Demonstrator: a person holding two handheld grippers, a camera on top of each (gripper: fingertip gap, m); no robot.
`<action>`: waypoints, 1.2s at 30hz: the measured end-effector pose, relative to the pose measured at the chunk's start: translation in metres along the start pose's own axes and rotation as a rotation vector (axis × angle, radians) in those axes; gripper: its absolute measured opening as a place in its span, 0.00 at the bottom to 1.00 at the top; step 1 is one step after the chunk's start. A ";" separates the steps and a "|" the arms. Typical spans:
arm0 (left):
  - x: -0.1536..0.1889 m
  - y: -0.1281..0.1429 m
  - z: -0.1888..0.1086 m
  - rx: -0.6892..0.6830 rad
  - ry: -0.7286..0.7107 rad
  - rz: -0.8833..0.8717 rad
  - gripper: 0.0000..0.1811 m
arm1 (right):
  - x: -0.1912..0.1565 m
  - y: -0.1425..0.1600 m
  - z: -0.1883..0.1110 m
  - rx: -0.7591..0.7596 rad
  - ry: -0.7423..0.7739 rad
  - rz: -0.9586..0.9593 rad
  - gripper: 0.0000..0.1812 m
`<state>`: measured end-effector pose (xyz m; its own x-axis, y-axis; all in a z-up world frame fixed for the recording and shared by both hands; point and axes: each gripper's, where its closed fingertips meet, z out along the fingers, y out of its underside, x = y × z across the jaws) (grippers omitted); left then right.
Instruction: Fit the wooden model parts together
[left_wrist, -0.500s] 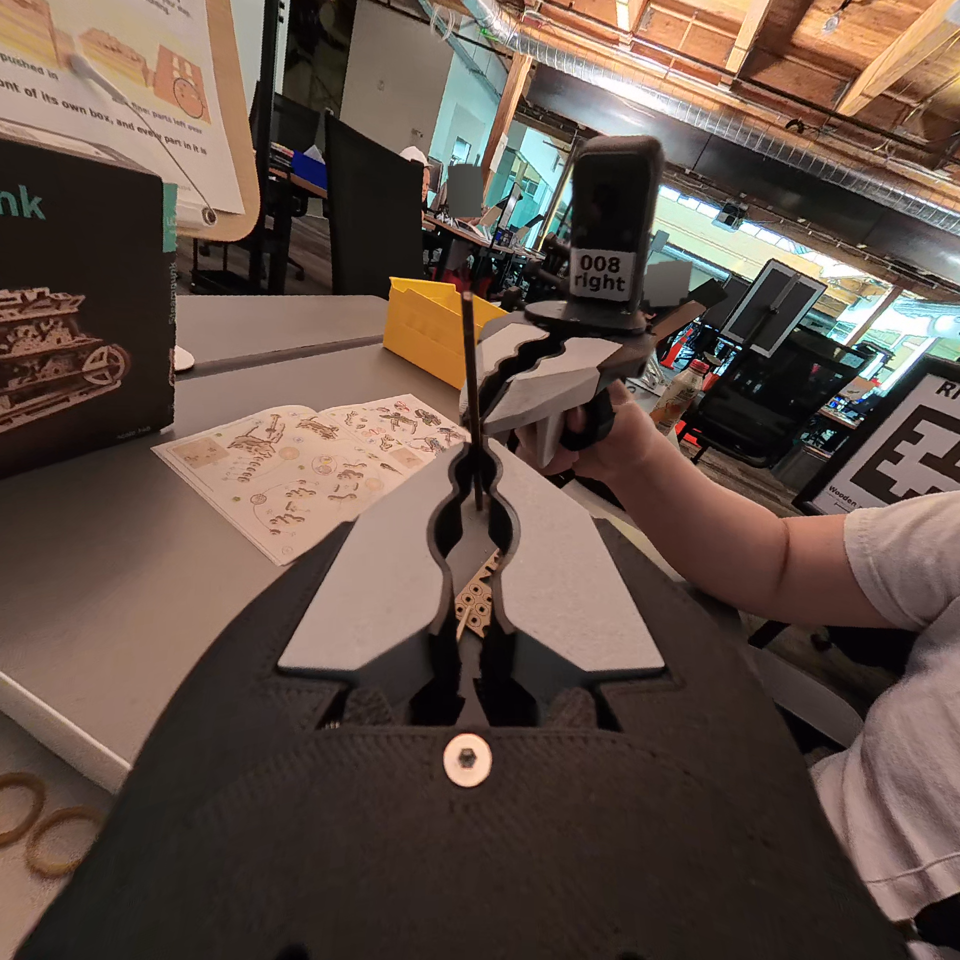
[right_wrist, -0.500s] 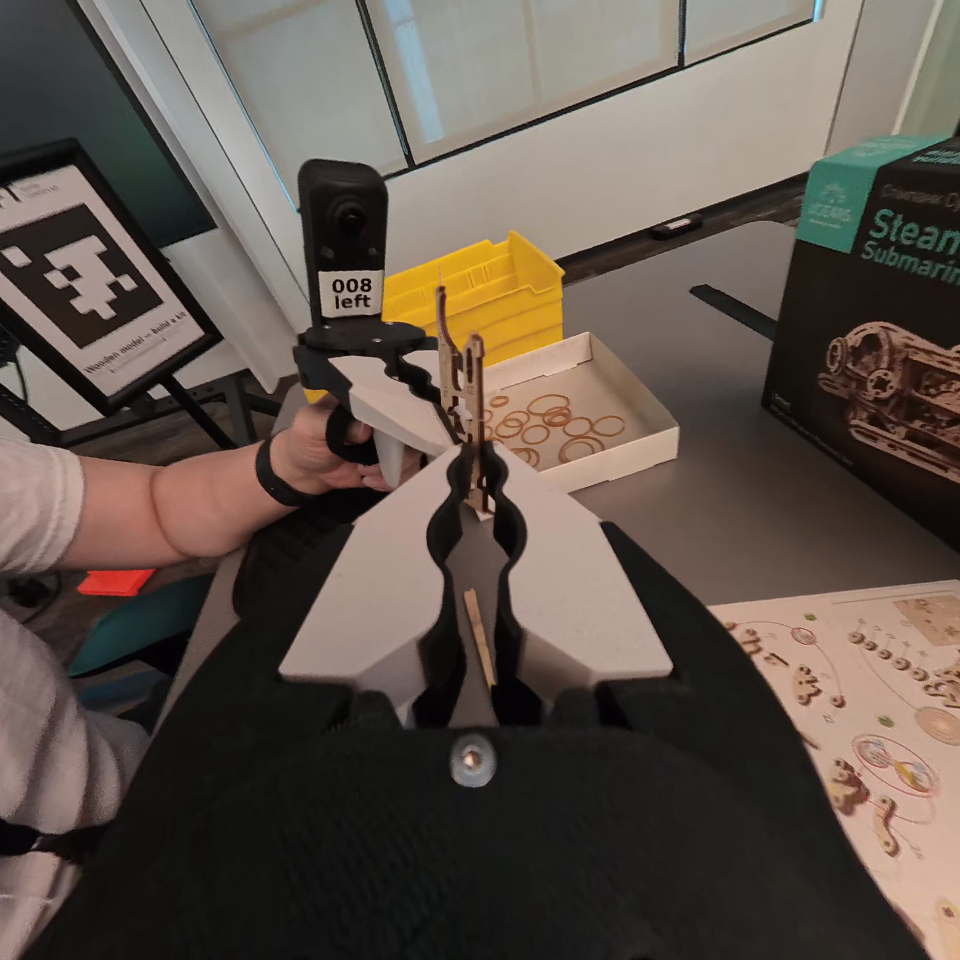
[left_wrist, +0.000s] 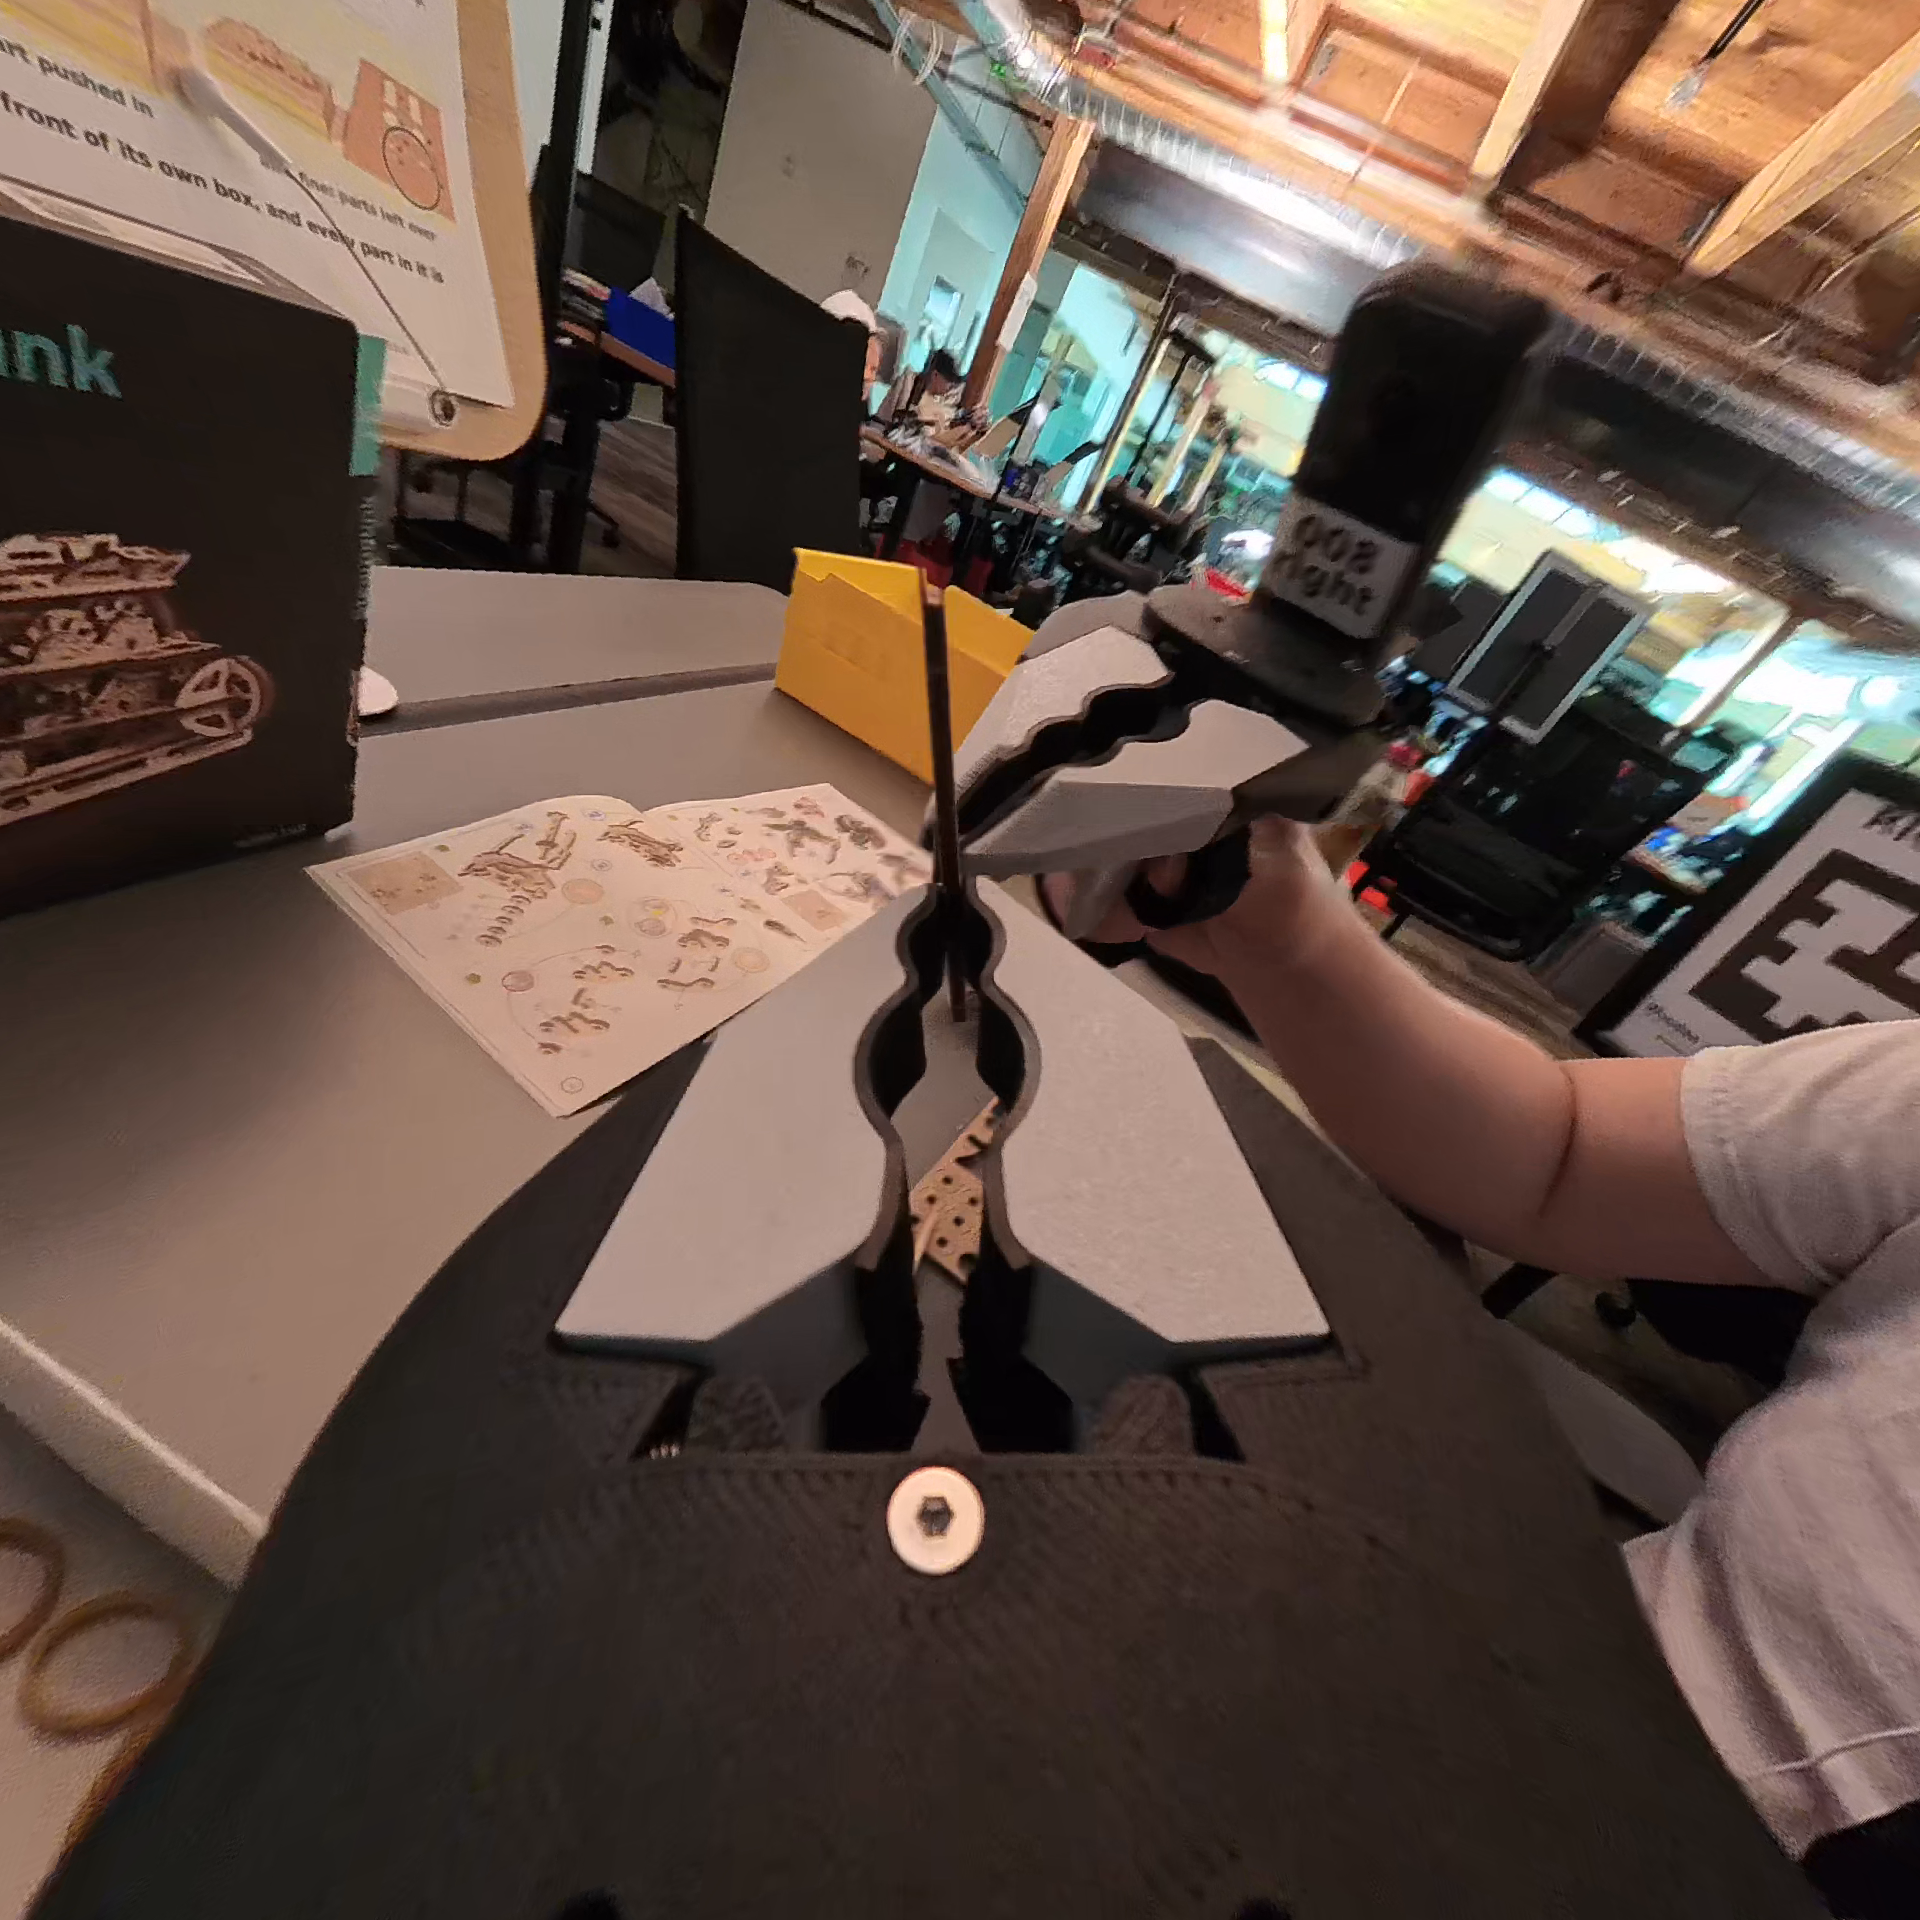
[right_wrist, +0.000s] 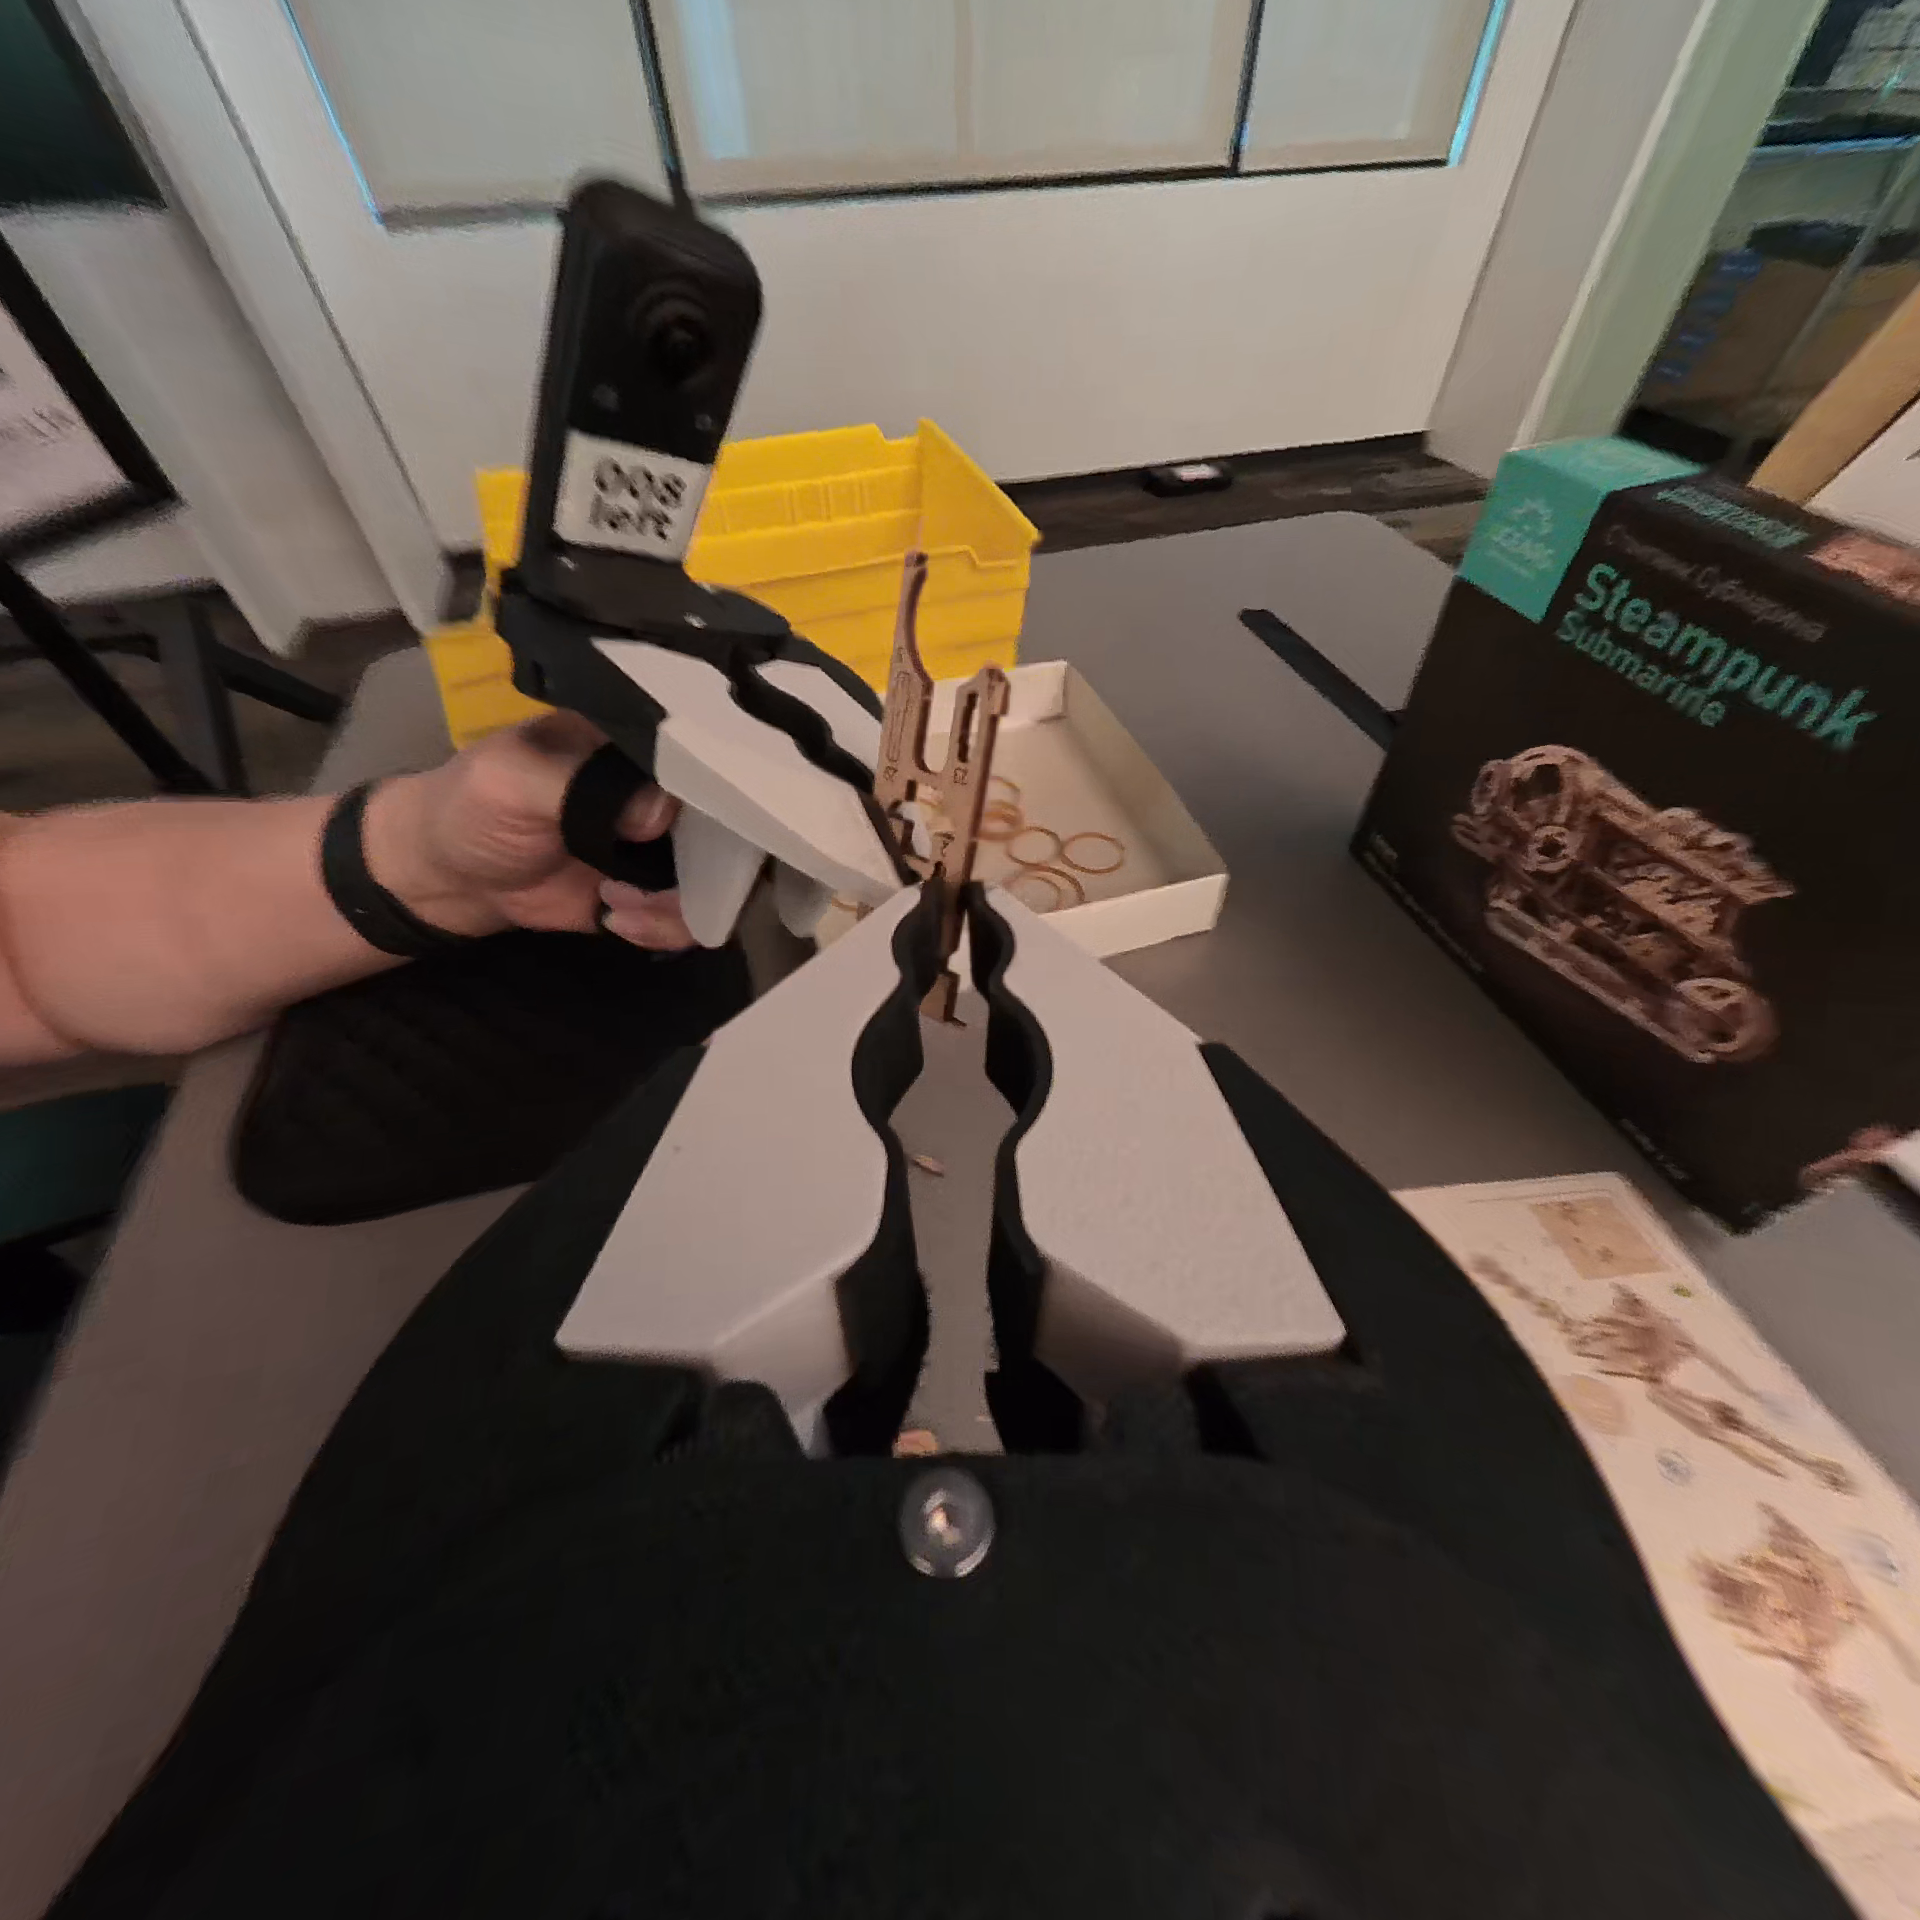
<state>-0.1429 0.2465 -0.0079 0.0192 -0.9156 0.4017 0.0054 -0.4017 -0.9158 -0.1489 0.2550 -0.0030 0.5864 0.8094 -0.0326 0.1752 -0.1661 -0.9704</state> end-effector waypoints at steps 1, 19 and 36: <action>0.002 -0.001 0.000 0.012 0.026 -0.026 0.00 | -0.001 -0.003 -0.001 0.027 -0.042 0.065 0.02; -0.012 0.001 0.001 -0.011 -0.212 0.140 0.01 | 0.014 0.006 0.010 -0.045 0.317 0.029 0.01; -0.014 -0.014 -0.025 -0.061 -0.103 -0.024 0.00 | 0.019 -0.017 -0.015 0.107 0.009 0.228 0.13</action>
<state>-0.1685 0.2642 -0.0003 0.1224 -0.9001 0.4181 -0.0535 -0.4266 -0.9028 -0.1289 0.2643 0.0164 0.6081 0.7528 -0.2519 -0.0471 -0.2826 -0.9581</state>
